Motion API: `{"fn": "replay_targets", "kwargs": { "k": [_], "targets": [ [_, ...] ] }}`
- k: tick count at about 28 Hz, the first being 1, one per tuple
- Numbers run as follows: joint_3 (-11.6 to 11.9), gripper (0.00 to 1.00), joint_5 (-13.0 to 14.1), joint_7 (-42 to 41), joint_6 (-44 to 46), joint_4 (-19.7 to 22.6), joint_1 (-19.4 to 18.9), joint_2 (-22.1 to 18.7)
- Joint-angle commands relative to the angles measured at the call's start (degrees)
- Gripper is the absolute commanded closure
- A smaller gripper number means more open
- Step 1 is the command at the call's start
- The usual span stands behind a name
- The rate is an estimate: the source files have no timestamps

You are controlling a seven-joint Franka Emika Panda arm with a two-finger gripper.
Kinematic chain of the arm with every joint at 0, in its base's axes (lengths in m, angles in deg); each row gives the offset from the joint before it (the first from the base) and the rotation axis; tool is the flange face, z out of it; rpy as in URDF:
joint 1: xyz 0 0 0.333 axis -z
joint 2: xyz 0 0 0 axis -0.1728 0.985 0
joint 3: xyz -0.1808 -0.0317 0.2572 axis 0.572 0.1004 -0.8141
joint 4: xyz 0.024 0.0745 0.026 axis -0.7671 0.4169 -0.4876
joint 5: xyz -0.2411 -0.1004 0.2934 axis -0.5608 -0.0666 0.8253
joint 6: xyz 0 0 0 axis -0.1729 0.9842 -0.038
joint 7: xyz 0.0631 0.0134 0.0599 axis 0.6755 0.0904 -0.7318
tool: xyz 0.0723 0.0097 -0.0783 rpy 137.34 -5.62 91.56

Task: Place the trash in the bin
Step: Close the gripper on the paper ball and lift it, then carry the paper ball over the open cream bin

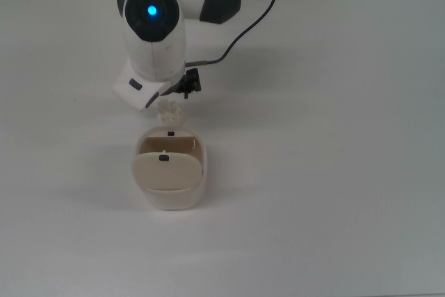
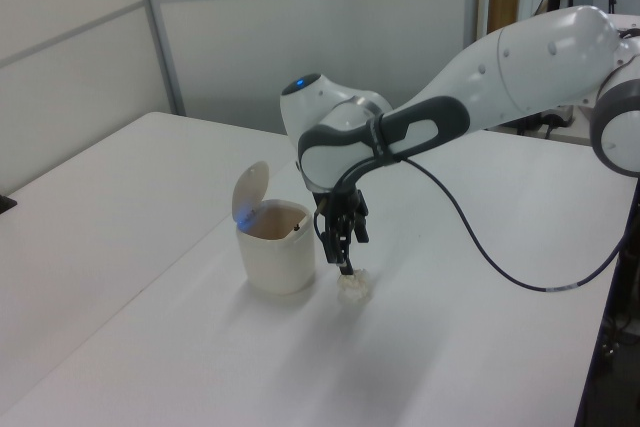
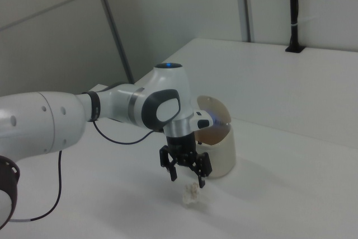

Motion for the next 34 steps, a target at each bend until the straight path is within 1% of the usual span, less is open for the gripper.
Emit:
{"fn": "replay_targets", "kwargs": {
  "k": [1, 6, 8, 12, 15, 17, 20, 23, 25, 28, 29, 30, 34],
  "targets": [
    [0.2, 0.00, -1.3, -0.9, -2.8, 1.0, -0.3, 0.9],
    [0.2, 0.01, -1.6, -0.8, -4.8, 1.2, -0.4, 3.1],
    [0.2, 0.09, -1.7, -0.8, -5.0, 1.2, -0.4, 3.3],
    [0.2, 0.10, -1.8, -0.9, -5.0, 1.6, -0.4, 3.4],
    [0.1, 0.12, -2.4, -0.9, -5.4, 2.3, -0.5, 3.4],
    [0.1, 0.18, -2.7, -0.9, -5.5, 2.5, -0.5, 3.4],
    [0.1, 0.37, -2.7, -0.9, -5.4, 2.5, -0.5, 3.4],
    [0.1, 0.51, -2.7, -0.9, -5.4, 2.5, -0.5, 3.3],
    [0.1, 0.53, -2.7, -0.9, -5.3, 2.4, -0.5, 3.1],
    [0.1, 0.53, -2.4, -1.3, -4.5, 2.1, -0.3, 1.4],
    [0.1, 0.53, -2.1, -1.4, -4.4, 2.1, -0.3, 0.2],
    [0.1, 0.53, -1.8, -1.3, -4.3, 2.3, 0.0, -2.3],
    [0.3, 0.52, -1.8, -1.8, -2.1, 1.8, 0.3, -5.8]
  ]
}}
